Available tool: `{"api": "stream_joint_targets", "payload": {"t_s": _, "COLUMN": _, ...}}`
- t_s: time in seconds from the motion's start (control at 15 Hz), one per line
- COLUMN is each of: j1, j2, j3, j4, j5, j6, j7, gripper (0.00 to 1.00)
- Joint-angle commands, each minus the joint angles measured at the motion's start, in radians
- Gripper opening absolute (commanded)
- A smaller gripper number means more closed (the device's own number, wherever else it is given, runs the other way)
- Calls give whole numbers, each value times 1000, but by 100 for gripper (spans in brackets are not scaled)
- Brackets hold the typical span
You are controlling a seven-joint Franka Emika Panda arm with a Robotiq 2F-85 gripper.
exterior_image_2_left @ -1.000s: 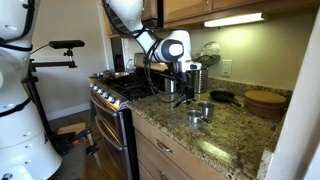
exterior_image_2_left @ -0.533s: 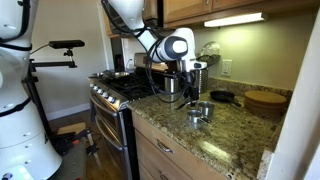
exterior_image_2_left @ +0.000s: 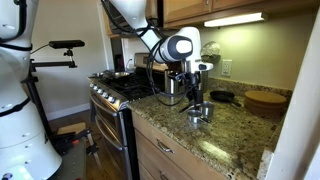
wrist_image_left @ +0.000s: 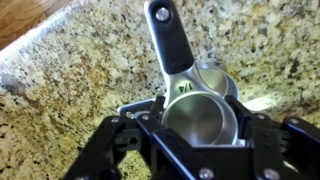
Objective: Put the measuring cups one inside the other
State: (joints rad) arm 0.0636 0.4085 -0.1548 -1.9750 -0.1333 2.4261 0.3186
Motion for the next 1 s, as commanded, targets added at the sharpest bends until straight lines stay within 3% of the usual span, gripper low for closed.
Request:
{"api": "stream_joint_targets", "payload": {"t_s": 0.0, "j1": -36, "j2": 17, "j3": 24, "j4": 38, "j5": 49, "j6": -45, "j7": -18, "gripper": 36}}
{"api": "stream_joint_targets", "payload": {"t_s": 0.4, "j1": -84, "j2": 69, "j3": 79, "j4": 101, "j5": 184, "j6": -75, "j7": -107, "gripper": 36}}
{"api": "stream_joint_targets", "payload": {"t_s": 0.93, "j1": -105, "j2": 90, "j3": 74, "j4": 119, "j5": 208, "j6": -114, "j7": -117, "gripper": 36}}
